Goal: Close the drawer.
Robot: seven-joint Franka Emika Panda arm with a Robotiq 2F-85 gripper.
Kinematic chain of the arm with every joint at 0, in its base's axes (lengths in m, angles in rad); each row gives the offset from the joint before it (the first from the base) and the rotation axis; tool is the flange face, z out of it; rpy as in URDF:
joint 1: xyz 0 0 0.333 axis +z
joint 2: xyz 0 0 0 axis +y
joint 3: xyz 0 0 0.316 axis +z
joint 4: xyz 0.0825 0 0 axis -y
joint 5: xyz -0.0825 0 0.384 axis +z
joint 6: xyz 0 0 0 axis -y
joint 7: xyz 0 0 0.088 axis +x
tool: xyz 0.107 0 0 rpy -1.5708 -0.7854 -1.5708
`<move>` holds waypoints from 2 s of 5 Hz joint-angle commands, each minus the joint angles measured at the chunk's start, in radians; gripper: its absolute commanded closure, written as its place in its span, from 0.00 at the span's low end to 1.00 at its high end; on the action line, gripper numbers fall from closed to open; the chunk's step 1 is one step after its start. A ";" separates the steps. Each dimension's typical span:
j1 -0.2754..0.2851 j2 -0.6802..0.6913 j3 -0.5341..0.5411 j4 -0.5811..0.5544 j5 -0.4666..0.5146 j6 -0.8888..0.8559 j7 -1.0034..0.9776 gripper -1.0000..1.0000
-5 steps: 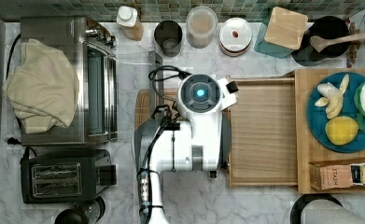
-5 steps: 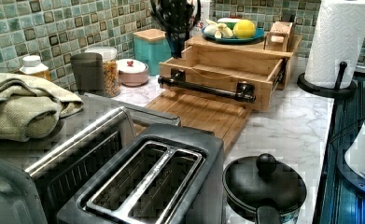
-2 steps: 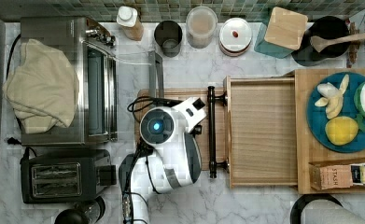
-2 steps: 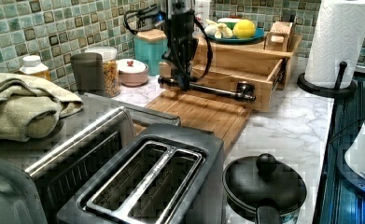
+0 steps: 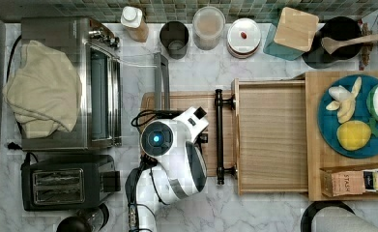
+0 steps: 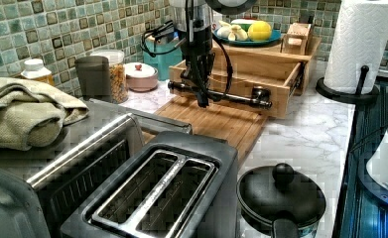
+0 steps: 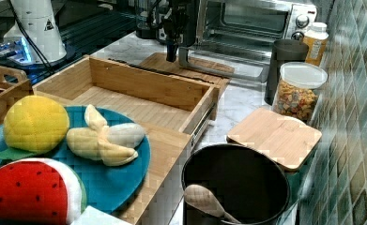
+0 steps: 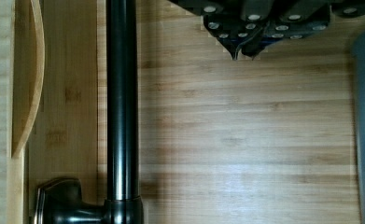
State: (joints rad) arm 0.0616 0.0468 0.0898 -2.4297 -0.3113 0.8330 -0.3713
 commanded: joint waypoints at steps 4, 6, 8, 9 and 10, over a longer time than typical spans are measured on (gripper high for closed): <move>-0.138 0.048 -0.079 -0.037 0.003 0.191 -0.190 1.00; -0.202 0.045 -0.130 -0.037 -0.025 0.191 -0.297 1.00; -0.239 0.066 -0.219 0.039 -0.127 0.064 -0.245 1.00; -0.274 0.088 -0.262 0.056 -0.149 0.089 -0.272 1.00; -0.288 0.105 -0.319 0.079 -0.171 0.121 -0.320 1.00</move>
State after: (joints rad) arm -0.0794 0.1135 -0.0929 -2.4160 -0.4465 0.9688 -0.6196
